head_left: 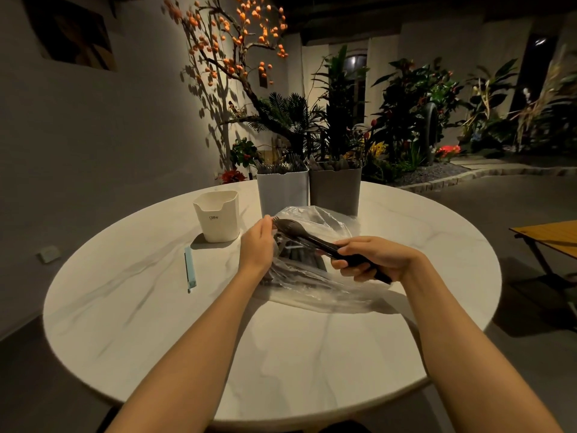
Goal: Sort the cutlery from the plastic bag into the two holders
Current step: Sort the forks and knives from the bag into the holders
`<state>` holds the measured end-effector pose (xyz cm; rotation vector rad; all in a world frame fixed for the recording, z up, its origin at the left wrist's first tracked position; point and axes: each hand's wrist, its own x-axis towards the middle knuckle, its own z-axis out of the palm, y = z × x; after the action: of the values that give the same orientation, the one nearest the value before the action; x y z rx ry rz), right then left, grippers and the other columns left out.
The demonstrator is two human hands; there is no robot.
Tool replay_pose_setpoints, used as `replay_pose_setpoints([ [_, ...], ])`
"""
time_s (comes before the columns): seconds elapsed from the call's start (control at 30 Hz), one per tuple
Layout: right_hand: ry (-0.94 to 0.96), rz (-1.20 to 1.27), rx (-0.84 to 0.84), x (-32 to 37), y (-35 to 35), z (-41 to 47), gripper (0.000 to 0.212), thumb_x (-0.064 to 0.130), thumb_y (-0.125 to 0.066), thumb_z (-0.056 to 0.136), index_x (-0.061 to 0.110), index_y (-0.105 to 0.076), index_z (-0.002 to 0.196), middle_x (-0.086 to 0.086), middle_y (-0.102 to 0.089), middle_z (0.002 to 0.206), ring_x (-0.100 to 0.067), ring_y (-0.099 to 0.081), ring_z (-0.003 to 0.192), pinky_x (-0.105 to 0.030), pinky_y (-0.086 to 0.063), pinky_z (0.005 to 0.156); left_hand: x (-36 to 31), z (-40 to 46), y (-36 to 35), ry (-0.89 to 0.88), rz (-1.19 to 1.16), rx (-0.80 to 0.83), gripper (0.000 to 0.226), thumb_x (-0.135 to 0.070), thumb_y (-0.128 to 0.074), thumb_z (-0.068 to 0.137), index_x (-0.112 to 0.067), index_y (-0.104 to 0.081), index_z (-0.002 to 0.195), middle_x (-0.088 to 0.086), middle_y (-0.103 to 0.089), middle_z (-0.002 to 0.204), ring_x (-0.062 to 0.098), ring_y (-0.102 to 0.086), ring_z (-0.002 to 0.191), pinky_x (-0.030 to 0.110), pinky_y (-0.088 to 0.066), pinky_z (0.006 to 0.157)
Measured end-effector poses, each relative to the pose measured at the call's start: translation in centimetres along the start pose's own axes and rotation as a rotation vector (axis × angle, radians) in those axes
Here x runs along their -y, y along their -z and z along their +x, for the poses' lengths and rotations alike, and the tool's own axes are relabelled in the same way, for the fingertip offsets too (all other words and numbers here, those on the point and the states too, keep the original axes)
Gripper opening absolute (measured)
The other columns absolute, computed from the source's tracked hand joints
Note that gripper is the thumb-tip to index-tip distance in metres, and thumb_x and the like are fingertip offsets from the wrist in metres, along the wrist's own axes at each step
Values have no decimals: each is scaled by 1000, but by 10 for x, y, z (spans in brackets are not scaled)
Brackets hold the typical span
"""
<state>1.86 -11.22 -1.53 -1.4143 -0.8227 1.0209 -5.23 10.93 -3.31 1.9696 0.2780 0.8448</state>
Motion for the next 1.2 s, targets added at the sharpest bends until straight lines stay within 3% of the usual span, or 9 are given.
replay_pose_setpoints([
  [0.13, 40, -52, 23, -1, -1, 1, 45, 20, -48, 97, -6, -39, 132, -3, -45, 77, -6, -29, 54, -14, -25, 43, -3, 1, 0, -37, -44, -86, 55, -40, -28, 104, -2, -52, 72, 8, -56, 71, 16, -51, 72, 37, -40, 82],
  [0.23, 53, -109, 13, -2, -2, 3, 41, 23, -53, 94, -4, -45, 124, -3, -45, 77, -7, -31, 54, -14, -30, 44, -5, 2, 0, -9, -199, -4, 48, -37, -30, 104, 0, -56, 87, 10, -60, 81, 12, -56, 76, 24, -46, 77],
  [0.37, 37, -162, -10, -3, -4, 4, 26, 17, -55, 91, 2, -53, 112, -7, -45, 79, -10, -34, 57, -16, -32, 49, -8, 1, -1, 51, -354, 135, 37, -24, -28, 106, -7, -62, 107, 8, -64, 101, 21, -62, 96, 25, -55, 80],
  [0.53, 3, -173, -32, -2, -5, 5, 37, 12, -55, 91, 0, -48, 126, -7, -49, 81, -10, -42, 59, -17, -41, 51, -15, -5, -3, 27, -354, 189, 36, -24, -30, 106, -14, -64, 113, 8, -64, 109, 20, -60, 108, 24, -54, 86],
  [0.67, 15, -241, -130, 1, -11, 6, 21, 5, -50, 98, 6, -47, 119, -3, -53, 73, -8, -44, 57, -16, -42, 51, -21, -6, -2, 82, -513, 236, 25, -23, -46, 101, -14, -58, 121, 7, -64, 112, 17, -63, 104, 20, -56, 78],
  [0.73, 12, -265, -152, 1, -15, 6, 23, 5, -50, 97, 11, -49, 120, 0, -53, 71, -9, -43, 57, -17, -42, 52, -21, -8, -3, 94, -526, 220, 33, -21, -59, 94, -14, -55, 126, 7, -63, 114, 17, -63, 104, 23, -57, 79],
  [0.9, 2, -265, -163, 2, -14, 5, 15, 12, -50, 98, 9, -50, 113, -4, -50, 76, -8, -40, 56, -16, -39, 51, -26, -9, -2, 126, -598, 210, 16, -12, -60, 92, -17, -61, 108, 10, -65, 110, 23, -63, 106, 22, -57, 74],
  [1.07, 53, -208, -250, 2, -14, 6, 20, 14, -50, 98, 6, -51, 117, -7, -52, 83, -8, -41, 56, -13, -39, 48, -29, -7, 5, 204, -867, 327, 17, -4, -52, 95, -11, -63, 107, 12, -68, 110, 25, -66, 108, 36, -57, 85],
  [1.2, 159, -170, -288, 3, -14, 4, 19, 15, -49, 99, 19, -55, 116, -9, -52, 86, -7, -39, 56, -14, -37, 49, -25, -6, 8, 230, -827, 343, 21, -7, -51, 97, -13, -64, 111, 9, -70, 105, 26, -60, 114, 39, -47, 101],
])
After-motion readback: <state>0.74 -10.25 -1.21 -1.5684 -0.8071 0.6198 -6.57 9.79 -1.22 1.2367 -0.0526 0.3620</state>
